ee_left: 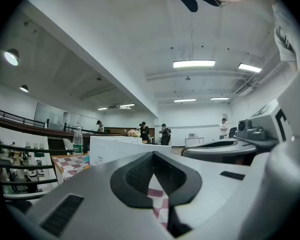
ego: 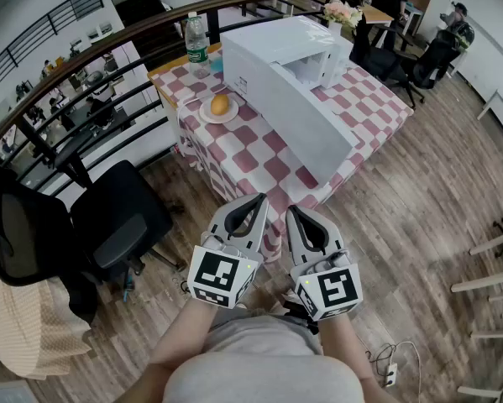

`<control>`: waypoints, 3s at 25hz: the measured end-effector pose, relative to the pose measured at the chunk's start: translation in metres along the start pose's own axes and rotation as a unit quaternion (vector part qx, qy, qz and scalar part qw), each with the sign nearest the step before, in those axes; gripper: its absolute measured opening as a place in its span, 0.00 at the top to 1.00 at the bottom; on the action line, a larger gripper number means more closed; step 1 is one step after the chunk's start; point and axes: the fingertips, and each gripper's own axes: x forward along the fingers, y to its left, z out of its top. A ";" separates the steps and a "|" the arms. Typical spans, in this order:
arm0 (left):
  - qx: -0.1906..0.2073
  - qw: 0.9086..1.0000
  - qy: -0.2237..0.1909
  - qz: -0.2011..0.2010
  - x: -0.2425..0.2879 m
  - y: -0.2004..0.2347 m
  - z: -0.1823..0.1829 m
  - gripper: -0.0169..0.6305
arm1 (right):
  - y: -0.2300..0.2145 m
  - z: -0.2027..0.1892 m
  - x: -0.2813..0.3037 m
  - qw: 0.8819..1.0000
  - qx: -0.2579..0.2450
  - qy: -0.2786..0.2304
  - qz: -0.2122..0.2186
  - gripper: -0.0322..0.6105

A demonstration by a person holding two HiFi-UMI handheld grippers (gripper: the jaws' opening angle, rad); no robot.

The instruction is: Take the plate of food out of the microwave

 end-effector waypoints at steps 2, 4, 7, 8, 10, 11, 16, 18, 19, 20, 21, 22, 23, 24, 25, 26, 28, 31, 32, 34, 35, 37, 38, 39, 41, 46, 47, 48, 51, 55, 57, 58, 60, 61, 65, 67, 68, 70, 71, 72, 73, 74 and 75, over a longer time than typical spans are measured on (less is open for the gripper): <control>0.002 1.000 0.001 0.000 0.004 0.002 0.002 0.97 | -0.003 0.001 0.002 1.000 -0.001 -0.004 0.001 0.91; 0.003 1.000 0.000 0.000 0.009 0.001 0.003 0.97 | -0.007 0.001 0.002 1.000 -0.001 -0.005 0.001 0.91; 0.000 1.000 -0.002 -0.001 0.018 -0.005 0.004 0.97 | -0.017 0.000 -0.001 1.000 -0.002 -0.003 -0.001 0.91; -0.001 1.000 -0.002 -0.001 0.021 -0.007 0.003 0.97 | -0.021 0.000 -0.002 1.000 -0.003 -0.003 -0.001 0.91; -0.003 1.000 -0.001 -0.002 0.028 -0.012 0.002 0.97 | -0.029 0.001 -0.004 1.000 -0.004 -0.005 -0.001 0.91; -0.004 1.000 0.000 -0.003 0.032 -0.015 0.001 0.97 | -0.033 0.001 -0.005 1.000 -0.002 -0.007 -0.001 0.91; -0.004 1.000 0.004 -0.009 0.054 -0.029 0.000 0.97 | -0.058 -0.001 -0.007 1.000 0.004 -0.006 0.000 0.91; -0.005 1.000 0.005 -0.010 0.065 -0.033 -0.001 0.97 | -0.070 -0.003 -0.006 1.000 0.007 -0.005 0.000 0.91; -0.005 1.000 0.005 -0.010 0.070 -0.035 -0.001 0.97 | -0.076 -0.003 -0.006 1.000 0.009 -0.004 0.000 0.91; -0.005 1.000 0.006 -0.010 0.076 -0.037 -0.001 0.97 | -0.082 -0.004 -0.005 1.000 0.011 -0.003 0.000 0.91; -0.004 1.000 0.007 -0.009 0.081 -0.039 -0.001 0.97 | -0.089 -0.005 -0.005 1.000 0.013 -0.002 0.001 0.91; -0.004 1.000 0.008 -0.008 0.086 -0.041 -0.001 0.97 | -0.095 -0.006 -0.004 1.000 0.015 -0.002 0.002 0.91; -0.004 1.000 0.009 -0.007 0.092 -0.042 -0.001 0.97 | -0.101 -0.006 -0.003 1.000 0.017 -0.001 0.003 0.91; -0.004 1.000 0.010 -0.006 0.098 -0.044 -0.001 0.97 | -0.108 -0.007 -0.001 1.000 0.018 -0.001 0.005 0.91; -0.004 1.000 0.011 -0.005 0.103 -0.046 -0.001 0.97 | -0.114 -0.007 0.000 1.000 0.020 -0.002 0.006 0.91; -0.004 1.000 0.011 -0.004 0.109 -0.047 -0.001 0.97 | -0.120 -0.008 0.001 1.000 0.021 -0.001 0.007 0.91; -0.004 1.000 0.010 -0.003 0.119 -0.051 0.000 0.97 | -0.131 -0.008 0.003 1.000 0.023 -0.002 0.009 0.91; -0.002 1.000 0.009 -0.001 0.133 -0.058 0.002 0.97 | -0.148 -0.010 0.007 0.999 0.029 -0.002 0.012 0.91; -0.002 1.000 0.010 -0.001 0.137 -0.060 0.002 0.97 | -0.154 -0.010 0.008 0.999 0.032 -0.002 0.012 0.91; 0.000 1.000 0.014 0.001 0.146 -0.065 0.000 0.97 | -0.166 -0.012 0.009 0.999 0.037 -0.002 0.011 0.91; 0.001 1.000 0.016 0.002 0.151 -0.067 0.000 0.97 | -0.172 -0.013 0.009 0.999 0.040 -0.001 0.010 0.91; 0.002 1.000 0.015 0.005 0.160 -0.073 0.000 0.97 | -0.184 -0.016 0.008 0.999 0.047 -0.001 0.010 0.91; 0.002 1.000 0.014 0.006 0.165 -0.076 0.001 0.97 | -0.189 -0.017 0.008 0.999 0.050 0.000 0.012 0.91; 0.001 1.000 0.013 0.005 0.170 -0.080 0.002 0.97 | -0.195 -0.019 0.008 0.999 0.052 0.000 0.013 0.91; -0.001 1.000 0.014 0.002 0.180 -0.088 0.001 0.97 | -0.207 -0.022 0.008 0.998 0.056 0.001 0.016 0.91; -0.006 1.000 0.018 0.005 0.209 -0.106 -0.002 0.97 | -0.238 -0.027 0.011 0.998 0.061 0.004 0.027 0.91; -0.008 1.000 0.019 0.007 0.215 -0.110 -0.002 0.97 | -0.244 -0.029 0.012 0.998 0.062 0.006 0.030 0.91; -0.011 1.000 0.019 0.008 0.221 -0.113 -0.003 0.97 | -0.251 -0.031 0.012 0.998 0.061 0.007 0.033 0.91; -0.021 1.000 0.017 0.011 0.239 -0.122 -0.005 0.97 | -0.268 -0.035 0.014 0.998 0.056 0.012 0.041 0.91; -0.026 0.999 0.016 0.015 0.264 -0.135 -0.007 0.97 | -0.292 -0.039 0.014 0.997 0.052 0.017 0.049 0.91; -0.027 0.999 0.016 0.021 0.278 -0.140 -0.008 0.97 | -0.305 -0.042 0.015 0.997 0.052 0.018 0.054 0.91; -0.027 0.999 0.017 0.024 0.284 -0.142 -0.009 0.97 | -0.311 -0.042 0.015 0.997 0.051 0.018 0.056 0.91; -0.031 0.999 0.019 0.026 0.297 -0.147 -0.012 0.97 | -0.324 -0.044 0.016 0.997 0.051 0.019 0.059 0.91; -0.033 0.999 0.020 0.026 0.304 -0.149 -0.013 0.97 | -0.331 -0.046 0.016 0.997 0.051 0.020 0.060 0.91; -0.038 0.998 0.020 0.034 0.325 -0.156 -0.017 0.97 | -0.354 -0.051 0.016 0.997 0.052 0.020 0.059 0.91; -0.044 0.998 0.022 0.045 0.334 -0.156 -0.018 0.97 | -0.363 -0.052 0.016 0.997 0.053 0.019 0.060 0.91; -0.048 0.997 0.023 0.053 0.338 -0.154 -0.020 0.97 | -0.367 -0.053 0.016 0.997 0.053 0.019 0.061 0.91; -0.053 0.996 0.025 0.065 0.346 -0.153 -0.022 0.97 | -0.376 -0.054 0.017 0.997 0.052 0.019 0.062 0.91; -0.053 0.996 0.027 0.067 0.350 -0.153 -0.023 0.97 | -0.380 -0.055 0.017 0.997 0.053 0.019 0.061 0.91; -0.052 0.996 0.029 0.066 0.354 -0.155 -0.024 0.97 | -0.385 -0.056 0.018 0.997 0.055 0.019 0.059 0.91; -0.051 0.996 0.031 0.064 0.357 -0.156 -0.024 0.97 | -0.388 -0.056 0.019 0.997 0.058 0.018 0.057 0.91; -0.049 0.996 0.033 0.062 0.360 -0.157 -0.025 0.97 | -0.392 -0.056 0.020 0.997 0.060 0.017 0.056 0.91; -0.048 0.996 0.034 0.062 0.362 -0.157 -0.025 0.97 | -0.394 -0.056 0.021 0.997 0.061 0.016 0.055 0.91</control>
